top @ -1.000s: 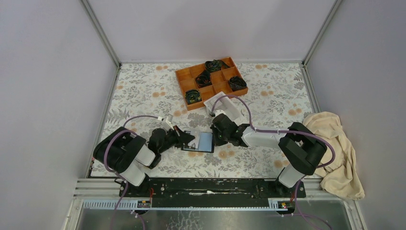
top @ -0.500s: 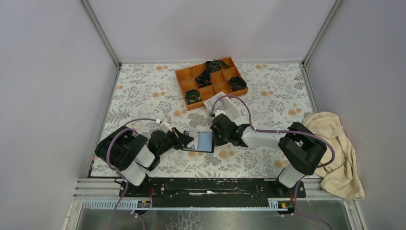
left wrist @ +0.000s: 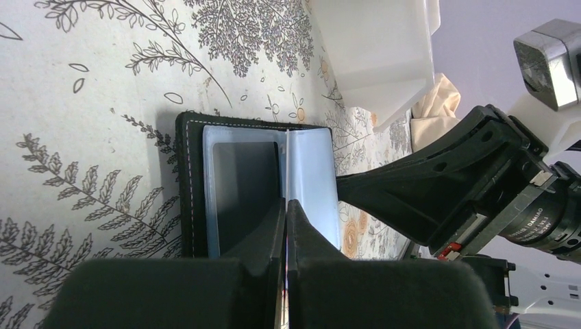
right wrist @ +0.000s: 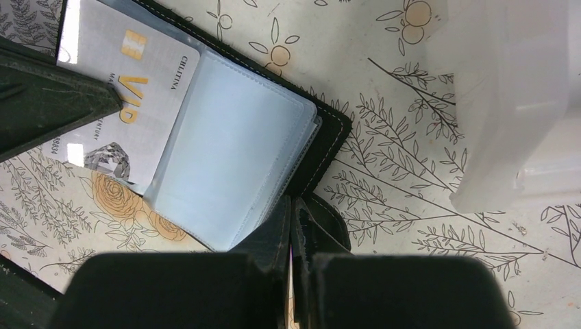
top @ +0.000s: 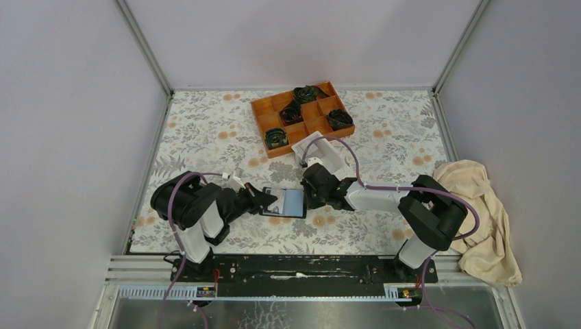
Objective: Put the credit cards into the card holder
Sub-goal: Insert the credit card into the card holder.
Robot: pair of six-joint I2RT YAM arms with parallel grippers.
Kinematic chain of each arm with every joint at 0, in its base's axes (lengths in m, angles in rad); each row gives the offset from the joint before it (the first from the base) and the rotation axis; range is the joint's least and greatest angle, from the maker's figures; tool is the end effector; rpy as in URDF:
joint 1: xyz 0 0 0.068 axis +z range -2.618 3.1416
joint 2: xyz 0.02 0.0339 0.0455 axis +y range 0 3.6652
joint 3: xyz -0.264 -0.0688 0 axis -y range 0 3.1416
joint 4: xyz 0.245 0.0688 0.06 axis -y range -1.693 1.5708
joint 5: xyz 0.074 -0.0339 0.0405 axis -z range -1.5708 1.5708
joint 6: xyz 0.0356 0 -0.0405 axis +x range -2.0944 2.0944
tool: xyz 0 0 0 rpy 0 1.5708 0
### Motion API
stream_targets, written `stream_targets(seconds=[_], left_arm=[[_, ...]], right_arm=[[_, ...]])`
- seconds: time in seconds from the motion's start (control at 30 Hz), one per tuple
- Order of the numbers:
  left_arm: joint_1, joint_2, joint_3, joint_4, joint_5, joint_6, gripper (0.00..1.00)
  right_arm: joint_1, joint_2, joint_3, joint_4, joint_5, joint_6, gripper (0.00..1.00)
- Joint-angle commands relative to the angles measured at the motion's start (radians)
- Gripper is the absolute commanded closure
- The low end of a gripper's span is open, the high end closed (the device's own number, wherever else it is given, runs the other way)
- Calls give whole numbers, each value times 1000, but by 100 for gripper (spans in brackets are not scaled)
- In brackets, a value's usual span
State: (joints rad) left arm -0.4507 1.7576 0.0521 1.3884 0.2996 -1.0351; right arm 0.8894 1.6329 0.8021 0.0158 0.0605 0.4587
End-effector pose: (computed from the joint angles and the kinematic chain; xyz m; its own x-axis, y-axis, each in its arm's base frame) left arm 0.1738 -0.0958 0.0884 -0.7182 -0.5652 -0.4059 0.0999 0.4934 -0.8640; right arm 0.2039 0.2480 0.1568 -0.7427 -0.2141 -0.6344 -0.4687 0.8429 0.2642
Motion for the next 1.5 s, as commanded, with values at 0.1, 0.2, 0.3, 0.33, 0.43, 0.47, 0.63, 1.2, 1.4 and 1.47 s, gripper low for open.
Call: stream_targets(seconds=[0.1, 0.2, 0.3, 0.33, 0.43, 0.47, 0.63, 1.2, 1.4, 1.47], left_arm=[[6, 81, -6, 194, 45, -53, 100], [5, 84, -3, 195, 52, -56, 100], [6, 80, -4, 196, 59, -57, 100], [6, 77, -6, 196, 61, -58, 100], [6, 70, -8, 193, 60, -58, 100], [6, 67, -9, 190, 60, -59, 100], [6, 78, -15, 195, 53, -61, 100], [6, 63, -49, 194, -14, -86, 100], [4, 76, -43, 197, -4, -86, 100], [5, 80, -41, 196, -3, -87, 100]], right_arm=[[10, 21, 25, 14, 30, 3, 100], [10, 21, 24, 15, 33, 3, 100], [11, 23, 24, 16, 34, 3, 100], [10, 24, 25, 16, 35, 3, 100], [11, 25, 28, 17, 35, 2, 100], [10, 25, 29, 17, 33, 3, 100], [11, 25, 29, 19, 31, 5, 100], [11, 25, 23, 28, 29, 5, 100], [12, 25, 25, 26, 27, 4, 100], [12, 24, 24, 27, 27, 5, 100]])
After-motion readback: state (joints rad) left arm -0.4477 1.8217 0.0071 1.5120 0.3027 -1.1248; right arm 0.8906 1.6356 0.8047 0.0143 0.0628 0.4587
